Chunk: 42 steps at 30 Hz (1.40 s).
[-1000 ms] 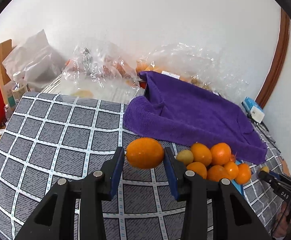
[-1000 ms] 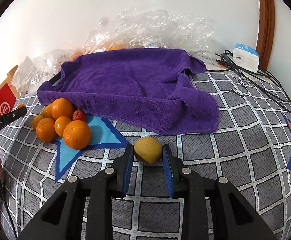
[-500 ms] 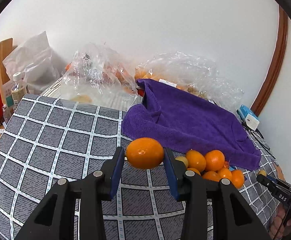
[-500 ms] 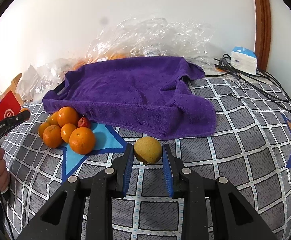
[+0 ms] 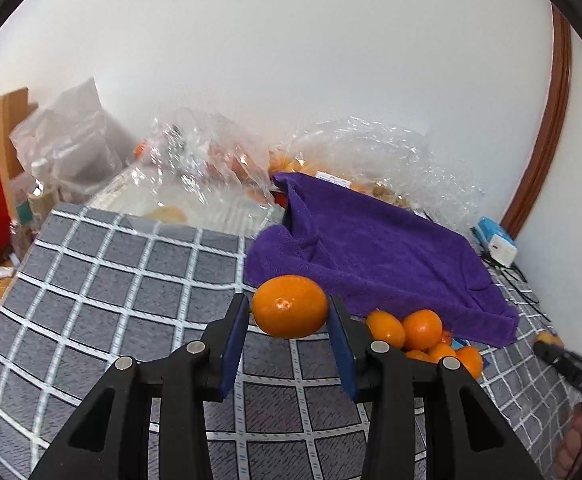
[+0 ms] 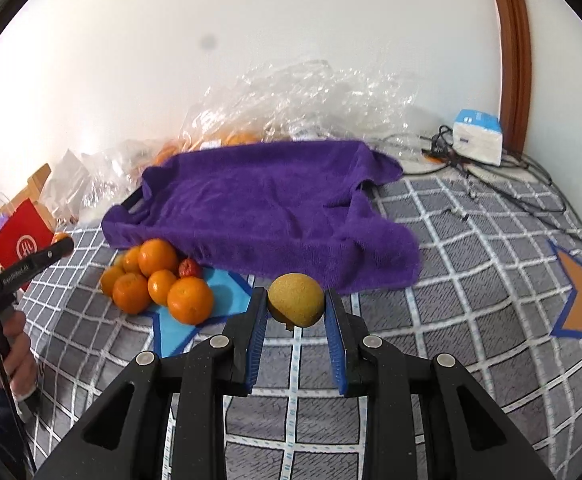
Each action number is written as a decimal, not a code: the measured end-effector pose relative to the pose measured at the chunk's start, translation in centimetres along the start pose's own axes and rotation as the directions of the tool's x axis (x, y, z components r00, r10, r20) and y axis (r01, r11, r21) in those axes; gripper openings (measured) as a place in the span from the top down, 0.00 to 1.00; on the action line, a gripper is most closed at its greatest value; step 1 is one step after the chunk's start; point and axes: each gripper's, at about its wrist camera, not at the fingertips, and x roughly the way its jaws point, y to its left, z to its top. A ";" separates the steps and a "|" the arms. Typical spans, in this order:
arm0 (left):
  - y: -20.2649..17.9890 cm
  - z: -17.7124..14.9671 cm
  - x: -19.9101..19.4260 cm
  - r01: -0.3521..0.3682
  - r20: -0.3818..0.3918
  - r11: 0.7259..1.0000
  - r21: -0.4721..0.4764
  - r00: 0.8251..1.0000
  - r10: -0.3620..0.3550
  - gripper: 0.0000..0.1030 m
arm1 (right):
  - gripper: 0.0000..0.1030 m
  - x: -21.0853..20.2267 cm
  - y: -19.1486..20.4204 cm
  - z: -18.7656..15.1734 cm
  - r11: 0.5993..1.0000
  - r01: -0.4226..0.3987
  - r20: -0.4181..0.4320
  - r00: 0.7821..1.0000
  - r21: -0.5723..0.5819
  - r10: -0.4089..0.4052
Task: Organize fruits
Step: 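Lift both held fruits and carry them over the purple towel, then lower both fruits onto the purple towel and open both grippers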
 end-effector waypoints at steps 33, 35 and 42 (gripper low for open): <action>-7.2 13.2 8.0 0.041 -0.070 0.997 0.062 0.997 -0.036 0.63 | 0.72 9.1 0.8 14.1 0.997 0.081 -0.003 0.997 0.022 -0.081; -7.4 13.2 9.2 0.038 -0.079 0.997 0.062 0.996 -0.033 0.63 | 0.72 10.1 0.4 14.3 0.996 0.083 -0.016 0.996 0.033 -0.082; -7.5 12.0 12.7 0.038 -0.143 0.997 0.067 0.989 -0.029 0.63 | 0.72 13.1 0.0 14.2 0.995 0.093 -0.065 0.994 0.036 -0.090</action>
